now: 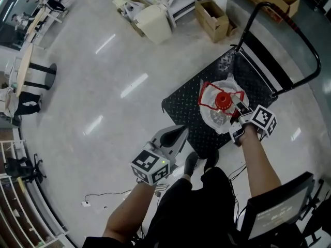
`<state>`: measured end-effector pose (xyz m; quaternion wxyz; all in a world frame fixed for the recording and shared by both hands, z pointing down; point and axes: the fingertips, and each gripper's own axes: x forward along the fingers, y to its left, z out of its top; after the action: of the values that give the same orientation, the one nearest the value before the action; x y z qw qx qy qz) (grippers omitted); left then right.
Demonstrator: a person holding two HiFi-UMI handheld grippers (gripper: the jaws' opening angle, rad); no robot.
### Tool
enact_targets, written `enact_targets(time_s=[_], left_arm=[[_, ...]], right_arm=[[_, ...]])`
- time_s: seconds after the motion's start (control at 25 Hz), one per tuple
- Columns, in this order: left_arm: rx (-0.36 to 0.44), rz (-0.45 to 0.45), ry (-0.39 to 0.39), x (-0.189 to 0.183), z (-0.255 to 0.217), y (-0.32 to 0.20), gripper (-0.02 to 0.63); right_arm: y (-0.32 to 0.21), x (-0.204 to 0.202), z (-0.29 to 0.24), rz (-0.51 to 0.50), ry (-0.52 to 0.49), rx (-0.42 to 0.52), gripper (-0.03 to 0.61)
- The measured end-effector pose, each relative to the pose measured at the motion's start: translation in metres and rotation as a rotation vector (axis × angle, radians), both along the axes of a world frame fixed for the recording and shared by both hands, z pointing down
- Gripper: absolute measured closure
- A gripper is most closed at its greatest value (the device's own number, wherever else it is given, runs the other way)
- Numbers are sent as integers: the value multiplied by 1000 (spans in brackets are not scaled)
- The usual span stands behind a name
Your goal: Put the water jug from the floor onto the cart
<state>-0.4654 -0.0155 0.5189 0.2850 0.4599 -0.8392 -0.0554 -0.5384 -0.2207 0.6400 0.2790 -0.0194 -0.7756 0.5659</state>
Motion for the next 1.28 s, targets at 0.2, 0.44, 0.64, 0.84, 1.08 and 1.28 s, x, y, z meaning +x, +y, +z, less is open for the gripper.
enact_targets(time_s=[0.2,0.44,0.64,0.84,1.08,1.28], left_arm=[[-6,1,4,1,3,-5,615],[-16,32,18,6,11,-17,615],[3,43,48,15,15,-27,615],[2,76,47,19,12,-40,615],[1,109,25,12,16,-50,615],[18,140,-8,28,-17,-44,615]], right_arm=[[-13,13,36,17,59,-18,531],[-42,21,49,64,28,-58,531],[-77,50,68,145,106,15,531],[-86,61,78,126,110,63,487],[-108,67,85,112,122,161,389],[-121,97,36,100,112,330,379]])
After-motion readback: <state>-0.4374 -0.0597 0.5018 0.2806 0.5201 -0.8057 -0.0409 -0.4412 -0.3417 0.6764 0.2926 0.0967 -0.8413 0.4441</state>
